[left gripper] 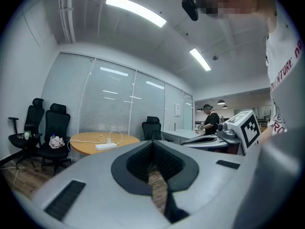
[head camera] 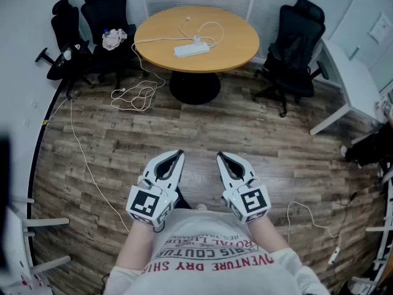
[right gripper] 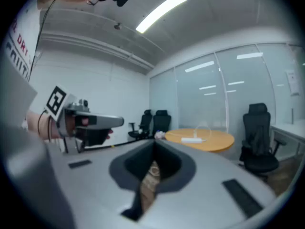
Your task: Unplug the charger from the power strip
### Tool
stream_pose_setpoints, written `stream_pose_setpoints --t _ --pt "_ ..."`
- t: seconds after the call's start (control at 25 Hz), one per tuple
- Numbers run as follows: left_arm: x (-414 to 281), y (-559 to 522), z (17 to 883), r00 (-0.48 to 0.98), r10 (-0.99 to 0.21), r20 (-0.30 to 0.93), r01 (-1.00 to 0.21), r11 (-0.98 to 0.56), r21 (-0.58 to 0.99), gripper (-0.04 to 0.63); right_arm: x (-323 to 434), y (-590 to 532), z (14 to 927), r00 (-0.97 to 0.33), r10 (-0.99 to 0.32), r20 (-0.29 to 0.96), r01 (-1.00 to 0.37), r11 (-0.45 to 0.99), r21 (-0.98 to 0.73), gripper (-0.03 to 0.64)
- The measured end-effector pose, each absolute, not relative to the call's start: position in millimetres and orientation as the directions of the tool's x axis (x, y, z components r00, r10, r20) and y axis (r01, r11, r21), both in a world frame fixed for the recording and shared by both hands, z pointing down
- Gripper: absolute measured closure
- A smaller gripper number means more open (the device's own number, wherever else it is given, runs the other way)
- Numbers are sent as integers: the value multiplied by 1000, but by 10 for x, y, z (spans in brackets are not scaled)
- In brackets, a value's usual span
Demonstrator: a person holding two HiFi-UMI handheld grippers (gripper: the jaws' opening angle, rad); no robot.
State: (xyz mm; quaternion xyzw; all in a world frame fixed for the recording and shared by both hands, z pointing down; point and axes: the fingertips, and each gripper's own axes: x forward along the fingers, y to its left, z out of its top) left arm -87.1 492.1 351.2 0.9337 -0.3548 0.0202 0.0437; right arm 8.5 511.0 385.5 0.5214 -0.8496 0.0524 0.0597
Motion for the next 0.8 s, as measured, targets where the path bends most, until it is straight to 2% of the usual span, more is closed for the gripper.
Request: stream_pose_setpoints --t 0.8 --pt "-796 4466 3690 764 -636 107 -645 -757 108 561 230 4679 4031 -386 -903 188 -922 378 -80 588"
